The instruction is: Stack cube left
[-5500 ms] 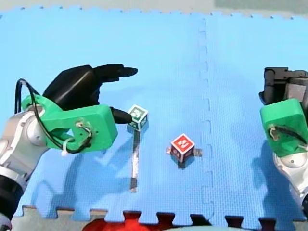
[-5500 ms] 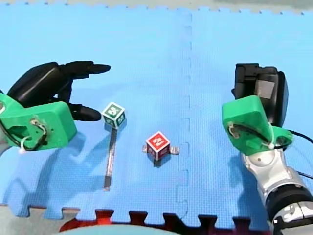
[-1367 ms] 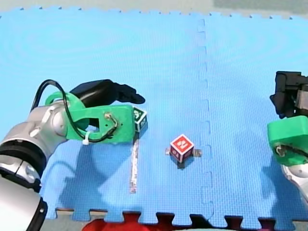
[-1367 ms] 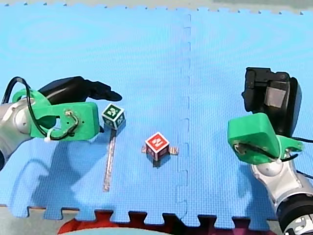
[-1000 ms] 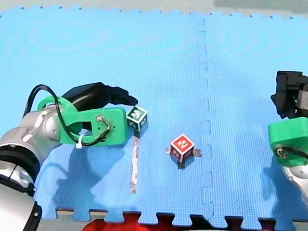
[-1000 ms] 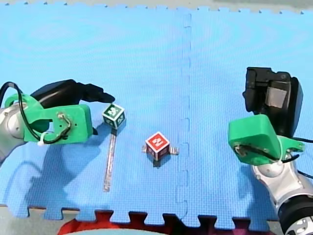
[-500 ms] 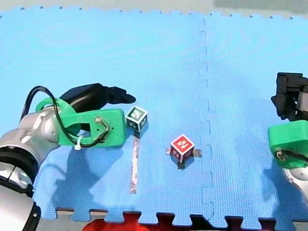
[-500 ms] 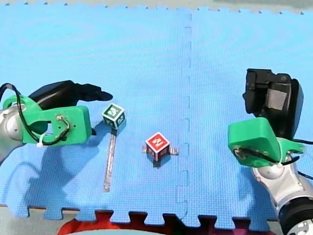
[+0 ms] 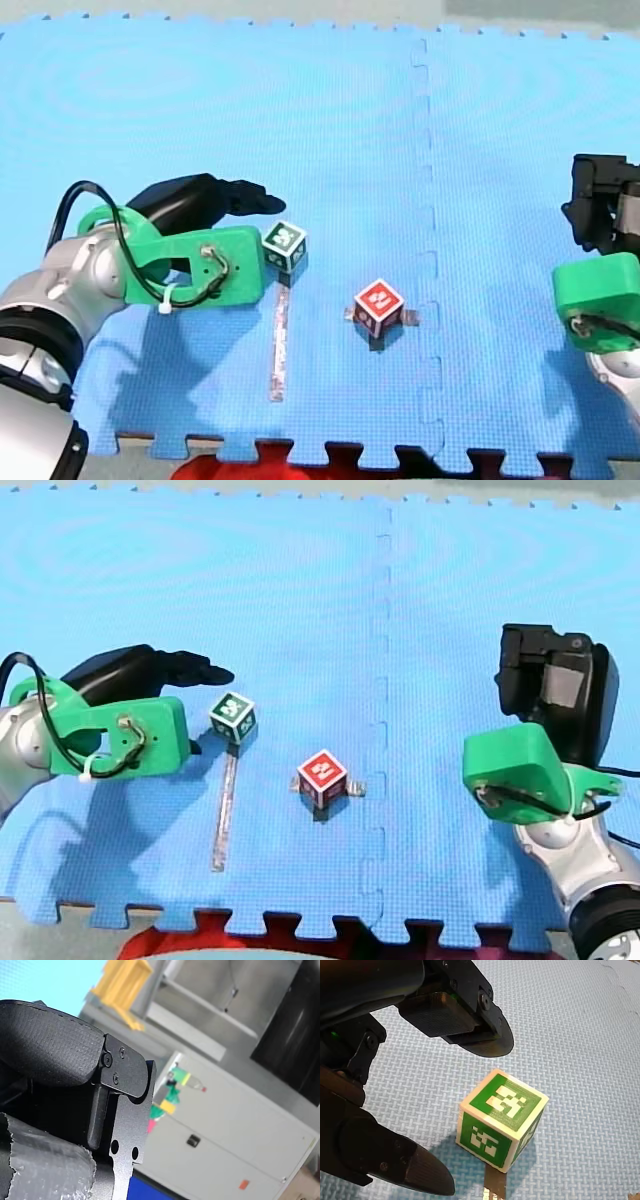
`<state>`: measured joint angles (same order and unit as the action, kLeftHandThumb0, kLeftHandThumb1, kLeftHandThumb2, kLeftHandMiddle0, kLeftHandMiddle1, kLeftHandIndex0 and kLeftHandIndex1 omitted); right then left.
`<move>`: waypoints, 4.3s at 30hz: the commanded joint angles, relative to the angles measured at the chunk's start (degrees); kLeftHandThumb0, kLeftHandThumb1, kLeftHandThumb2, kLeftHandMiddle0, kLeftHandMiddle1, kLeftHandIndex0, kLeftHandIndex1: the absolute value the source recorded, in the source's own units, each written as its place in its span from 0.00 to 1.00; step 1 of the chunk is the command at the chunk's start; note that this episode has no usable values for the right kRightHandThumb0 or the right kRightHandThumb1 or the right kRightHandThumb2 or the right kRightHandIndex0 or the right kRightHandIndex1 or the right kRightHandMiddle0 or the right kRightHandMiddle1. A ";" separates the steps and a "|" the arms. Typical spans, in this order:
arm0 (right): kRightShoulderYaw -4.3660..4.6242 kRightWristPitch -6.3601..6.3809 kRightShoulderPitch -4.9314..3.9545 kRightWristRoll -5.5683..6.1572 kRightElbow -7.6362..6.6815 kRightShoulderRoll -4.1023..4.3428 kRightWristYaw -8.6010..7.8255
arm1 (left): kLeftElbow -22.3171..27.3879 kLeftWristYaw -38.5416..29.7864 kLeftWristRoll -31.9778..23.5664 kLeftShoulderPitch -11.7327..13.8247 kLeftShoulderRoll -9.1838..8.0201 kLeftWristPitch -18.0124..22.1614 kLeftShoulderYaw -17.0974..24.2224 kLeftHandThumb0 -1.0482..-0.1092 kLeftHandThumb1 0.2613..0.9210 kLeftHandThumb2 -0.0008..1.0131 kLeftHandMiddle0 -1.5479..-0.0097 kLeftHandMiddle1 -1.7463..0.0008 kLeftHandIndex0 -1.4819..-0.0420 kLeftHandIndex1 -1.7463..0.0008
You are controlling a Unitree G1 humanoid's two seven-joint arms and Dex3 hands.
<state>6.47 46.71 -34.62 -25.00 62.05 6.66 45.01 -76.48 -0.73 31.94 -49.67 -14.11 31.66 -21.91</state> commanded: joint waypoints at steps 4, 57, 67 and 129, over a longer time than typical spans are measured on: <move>0.13 0.22 -0.38 0.05 0.48 0.11 0.29 | -0.28 -0.46 -0.40 -1.36 0.87 -1.11 0.35 0.73 0.73 0.00 0.46 0.48 0.63 1.00; 0.16 0.28 3.41 -0.61 -5.14 0.75 1.13 | -0.54 -3.46 1.14 -4.10 2.32 -5.84 -1.00 0.67 0.71 0.00 0.47 0.00 0.55 1.00; -0.13 0.17 4.40 -0.73 -6.65 0.65 0.88 | -0.61 -2.75 1.87 -3.99 2.35 -6.27 -1.94 0.66 0.70 0.00 0.48 0.00 0.56 1.00; -0.67 -0.96 7.43 -2.16 -12.61 0.18 1.23 | -0.91 -0.46 2.68 -1.35 3.32 -6.24 -4.24 0.67 0.72 0.00 0.44 0.00 0.51 0.99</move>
<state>5.93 45.88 -27.46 -27.27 49.89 6.69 46.31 -77.10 -0.60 34.26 -51.70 -10.79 25.84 -25.89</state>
